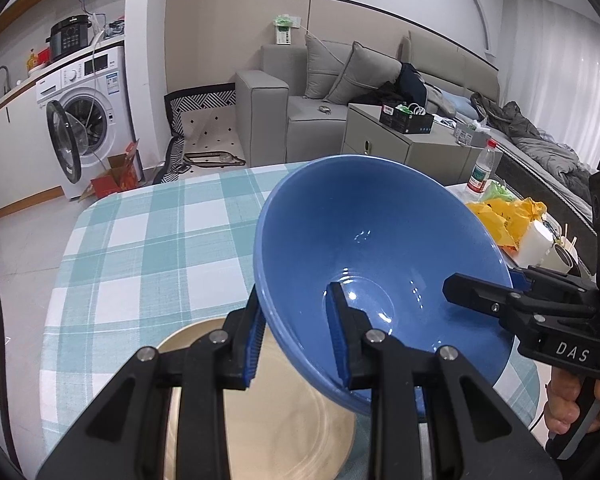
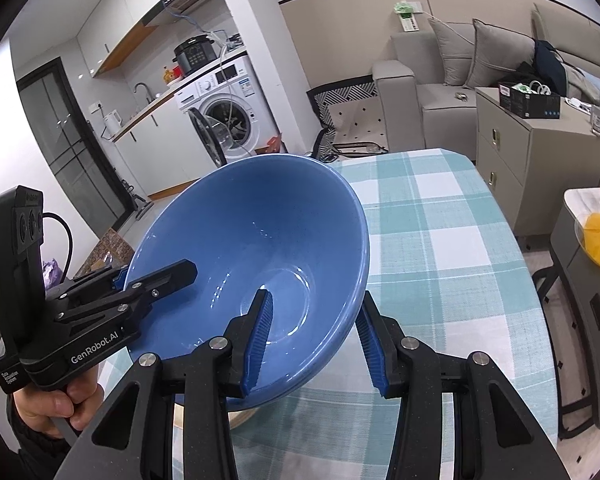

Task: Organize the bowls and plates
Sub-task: 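Lift the bowl stack with both grippers and carry it over the beige plates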

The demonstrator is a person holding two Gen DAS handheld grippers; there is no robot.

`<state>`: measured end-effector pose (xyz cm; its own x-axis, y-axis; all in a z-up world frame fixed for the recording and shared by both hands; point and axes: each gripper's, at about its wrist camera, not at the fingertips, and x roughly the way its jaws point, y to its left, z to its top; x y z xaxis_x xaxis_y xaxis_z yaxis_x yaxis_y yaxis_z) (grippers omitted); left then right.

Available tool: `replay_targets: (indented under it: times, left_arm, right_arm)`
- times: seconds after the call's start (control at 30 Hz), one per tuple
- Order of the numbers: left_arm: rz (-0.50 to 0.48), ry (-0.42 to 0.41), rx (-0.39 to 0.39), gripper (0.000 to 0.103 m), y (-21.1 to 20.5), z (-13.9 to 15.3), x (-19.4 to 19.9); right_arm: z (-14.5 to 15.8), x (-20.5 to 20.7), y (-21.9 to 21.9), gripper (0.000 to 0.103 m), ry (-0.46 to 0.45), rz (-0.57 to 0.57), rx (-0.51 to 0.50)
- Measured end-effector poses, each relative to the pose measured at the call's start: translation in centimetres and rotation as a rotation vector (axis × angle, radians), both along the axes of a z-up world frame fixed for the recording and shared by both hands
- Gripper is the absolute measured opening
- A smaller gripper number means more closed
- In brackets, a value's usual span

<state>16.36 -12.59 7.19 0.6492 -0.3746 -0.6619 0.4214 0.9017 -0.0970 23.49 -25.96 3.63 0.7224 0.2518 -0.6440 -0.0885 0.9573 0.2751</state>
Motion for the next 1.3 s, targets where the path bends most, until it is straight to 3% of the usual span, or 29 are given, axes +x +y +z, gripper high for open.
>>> replay_targets:
  times: [0.83,1.3]
  left_arm:
    - [0.149,0.008,0.011,0.028,7.7,-0.9,-1.8]
    - [0.195,0.057,0.023,0.028,9.4,-3.3,-1.4]
  right_arm:
    - [-0.7,1.5,7.7,0.044,0.014,0.136,-0.007]
    - [-3.3,3.2,9.6,0.044,0.069,0.177,-0.004]
